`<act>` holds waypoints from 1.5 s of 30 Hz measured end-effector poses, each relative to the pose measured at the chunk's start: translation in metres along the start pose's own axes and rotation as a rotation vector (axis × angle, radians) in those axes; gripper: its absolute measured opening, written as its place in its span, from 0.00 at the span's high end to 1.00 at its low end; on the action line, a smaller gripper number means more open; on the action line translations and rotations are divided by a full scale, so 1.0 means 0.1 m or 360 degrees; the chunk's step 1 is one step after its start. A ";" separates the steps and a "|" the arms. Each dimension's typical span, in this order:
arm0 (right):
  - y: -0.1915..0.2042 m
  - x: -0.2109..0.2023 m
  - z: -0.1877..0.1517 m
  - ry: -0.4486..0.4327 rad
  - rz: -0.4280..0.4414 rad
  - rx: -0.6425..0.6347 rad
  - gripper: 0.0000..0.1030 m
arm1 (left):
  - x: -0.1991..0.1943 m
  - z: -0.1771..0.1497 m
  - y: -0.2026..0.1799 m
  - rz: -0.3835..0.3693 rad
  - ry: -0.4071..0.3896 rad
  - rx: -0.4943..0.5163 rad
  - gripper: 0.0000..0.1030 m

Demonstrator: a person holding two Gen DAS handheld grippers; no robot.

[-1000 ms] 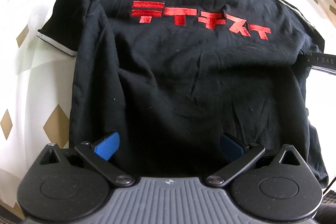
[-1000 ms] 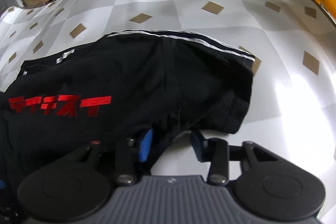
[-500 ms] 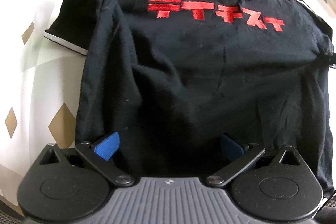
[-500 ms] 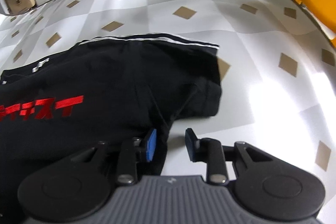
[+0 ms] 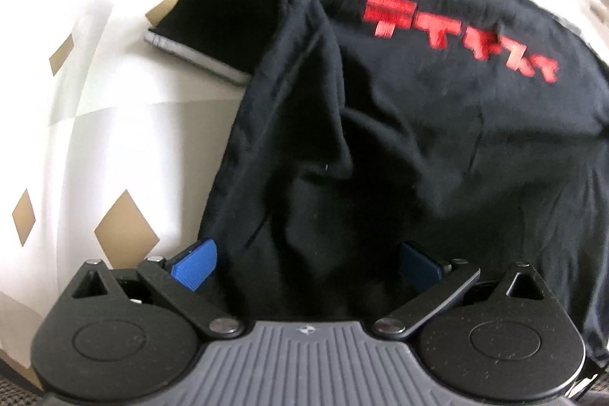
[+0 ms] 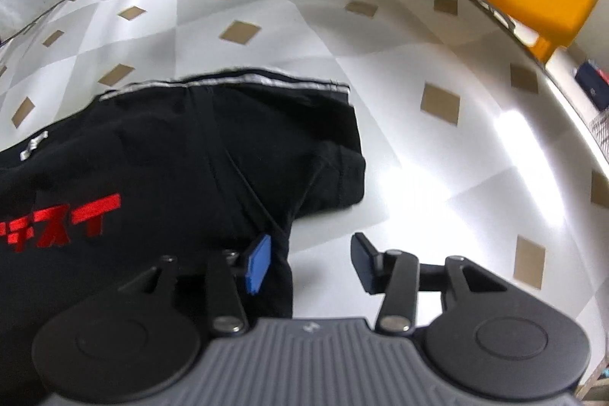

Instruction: Fold clothes

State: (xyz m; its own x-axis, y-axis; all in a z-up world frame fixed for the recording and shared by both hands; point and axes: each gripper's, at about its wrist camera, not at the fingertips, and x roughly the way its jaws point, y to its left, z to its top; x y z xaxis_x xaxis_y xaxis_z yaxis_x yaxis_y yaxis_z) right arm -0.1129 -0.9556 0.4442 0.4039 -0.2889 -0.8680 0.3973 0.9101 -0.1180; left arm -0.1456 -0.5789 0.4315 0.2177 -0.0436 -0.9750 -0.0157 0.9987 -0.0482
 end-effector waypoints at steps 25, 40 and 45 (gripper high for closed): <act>1.54 -0.72 -0.01 -0.0033 0.0898 -0.0276 0.37 | -0.24 0.20 0.72 -0.0062 -0.0080 -0.0459 0.01; 2.55 -0.89 -0.10 -0.0108 0.1116 -0.0475 0.34 | -0.29 0.31 0.96 0.0135 -0.0115 -0.0594 0.00; 2.79 -0.88 -0.15 -0.0153 0.1129 -0.0529 0.34 | -0.29 0.28 1.05 0.0153 -0.0099 -0.0613 0.00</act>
State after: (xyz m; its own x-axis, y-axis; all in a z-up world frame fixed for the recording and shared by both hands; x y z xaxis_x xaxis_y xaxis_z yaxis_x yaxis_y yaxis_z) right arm -0.0497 -0.6713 0.4804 0.5442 0.3836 -0.7462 -0.2431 0.9233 0.2973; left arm -0.1262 -0.4716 0.4608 0.2561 0.0629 -0.9646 -0.4008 0.9150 -0.0467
